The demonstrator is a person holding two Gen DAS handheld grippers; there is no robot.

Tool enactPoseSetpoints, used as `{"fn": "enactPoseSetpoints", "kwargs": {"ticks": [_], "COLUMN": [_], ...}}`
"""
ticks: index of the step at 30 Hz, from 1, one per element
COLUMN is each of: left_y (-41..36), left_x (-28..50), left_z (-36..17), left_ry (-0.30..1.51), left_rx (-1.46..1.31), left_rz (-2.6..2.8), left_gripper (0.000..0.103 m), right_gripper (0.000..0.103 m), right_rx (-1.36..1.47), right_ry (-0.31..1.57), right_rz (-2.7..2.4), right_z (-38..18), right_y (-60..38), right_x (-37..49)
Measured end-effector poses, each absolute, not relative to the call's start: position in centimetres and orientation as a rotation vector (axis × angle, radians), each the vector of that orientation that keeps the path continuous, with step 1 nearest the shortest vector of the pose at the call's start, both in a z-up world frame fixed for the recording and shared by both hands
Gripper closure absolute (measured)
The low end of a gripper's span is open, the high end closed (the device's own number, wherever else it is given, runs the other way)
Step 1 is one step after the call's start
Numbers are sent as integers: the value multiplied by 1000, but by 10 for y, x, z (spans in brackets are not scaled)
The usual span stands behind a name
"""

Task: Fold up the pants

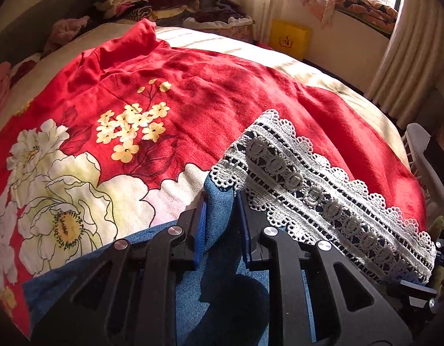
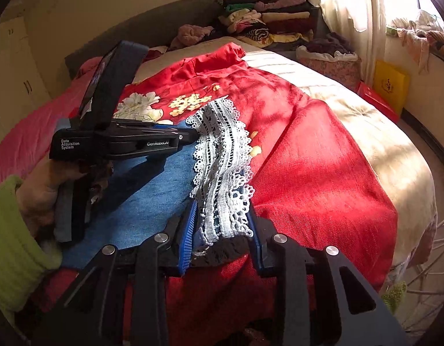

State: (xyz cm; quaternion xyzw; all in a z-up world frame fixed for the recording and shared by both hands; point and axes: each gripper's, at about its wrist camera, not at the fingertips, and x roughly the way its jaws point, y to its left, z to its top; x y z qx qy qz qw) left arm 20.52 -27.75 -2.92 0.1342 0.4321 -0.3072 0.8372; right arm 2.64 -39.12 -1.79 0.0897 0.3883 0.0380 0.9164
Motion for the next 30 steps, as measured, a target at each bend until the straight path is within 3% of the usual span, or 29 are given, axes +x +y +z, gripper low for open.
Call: {"fn": "enactPoseSetpoints", "kwargs": {"ticks": [6, 9, 13, 15, 30], "left_y": [-274, -273, -265, -255, -141], "left_x": [215, 214, 211, 211, 199], "left_z": [-35, -36, -28, -23, 19], "left_ry": [941, 955, 951, 951, 865], "left_rx": [225, 208, 152, 97, -139], "left_rz": [-654, -650, -657, -669, -571], "left_gripper": [88, 89, 95, 97, 100], "right_gripper": [67, 80, 87, 97, 97], "right_rx": [299, 338, 271, 269, 130], "right_ry": [892, 877, 823, 803, 751], "right_rz": [120, 132, 138, 179, 362], "right_z": [-39, -38, -21, -12, 29], "right_y": [-406, -411, -400, -394, -308], "right_x": [45, 44, 35, 32, 41]}}
